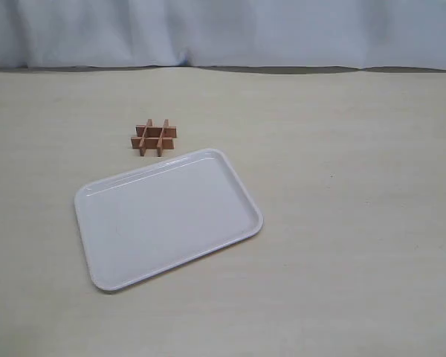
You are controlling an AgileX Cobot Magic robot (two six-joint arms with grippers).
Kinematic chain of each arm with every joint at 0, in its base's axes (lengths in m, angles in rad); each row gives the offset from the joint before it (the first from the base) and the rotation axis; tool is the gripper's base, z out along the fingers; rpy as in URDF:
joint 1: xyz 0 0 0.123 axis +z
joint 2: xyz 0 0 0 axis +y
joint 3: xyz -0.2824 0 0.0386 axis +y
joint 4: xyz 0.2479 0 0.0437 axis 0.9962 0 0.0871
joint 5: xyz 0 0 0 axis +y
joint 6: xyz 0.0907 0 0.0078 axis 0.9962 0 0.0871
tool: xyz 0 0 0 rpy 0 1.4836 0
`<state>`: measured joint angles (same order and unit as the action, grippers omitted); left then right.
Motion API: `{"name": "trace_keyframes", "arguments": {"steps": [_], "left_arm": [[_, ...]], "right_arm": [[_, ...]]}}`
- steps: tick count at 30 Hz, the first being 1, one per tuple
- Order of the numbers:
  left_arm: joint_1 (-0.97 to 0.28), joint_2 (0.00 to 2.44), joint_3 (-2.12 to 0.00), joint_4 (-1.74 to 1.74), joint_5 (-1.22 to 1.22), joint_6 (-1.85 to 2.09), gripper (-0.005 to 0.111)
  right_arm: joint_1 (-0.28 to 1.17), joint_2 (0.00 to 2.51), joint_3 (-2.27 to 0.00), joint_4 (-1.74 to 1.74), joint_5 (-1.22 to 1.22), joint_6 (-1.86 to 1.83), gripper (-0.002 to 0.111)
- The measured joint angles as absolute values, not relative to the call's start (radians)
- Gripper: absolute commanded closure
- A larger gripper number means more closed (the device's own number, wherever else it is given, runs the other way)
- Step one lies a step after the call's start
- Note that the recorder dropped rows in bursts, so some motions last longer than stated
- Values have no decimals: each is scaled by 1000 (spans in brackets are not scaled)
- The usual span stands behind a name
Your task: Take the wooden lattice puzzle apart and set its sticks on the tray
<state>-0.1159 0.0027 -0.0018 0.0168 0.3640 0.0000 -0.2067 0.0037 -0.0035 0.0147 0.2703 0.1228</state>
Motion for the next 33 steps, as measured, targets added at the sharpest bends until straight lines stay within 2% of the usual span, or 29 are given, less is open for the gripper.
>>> {"name": "trace_keyframes", "arguments": {"steps": [25, 29, 33], "left_arm": [[-116, 3, -2, 27, 364, 0, 107], [-116, 3, -2, 160, 259, 0, 107], [-116, 3, -2, 0, 93, 0, 107]], "right_arm": [[-207, 4, -3, 15, 270, 123, 104], [-207, 4, -3, 15, 270, 123, 104], [-207, 4, -3, 15, 270, 123, 104]]}}
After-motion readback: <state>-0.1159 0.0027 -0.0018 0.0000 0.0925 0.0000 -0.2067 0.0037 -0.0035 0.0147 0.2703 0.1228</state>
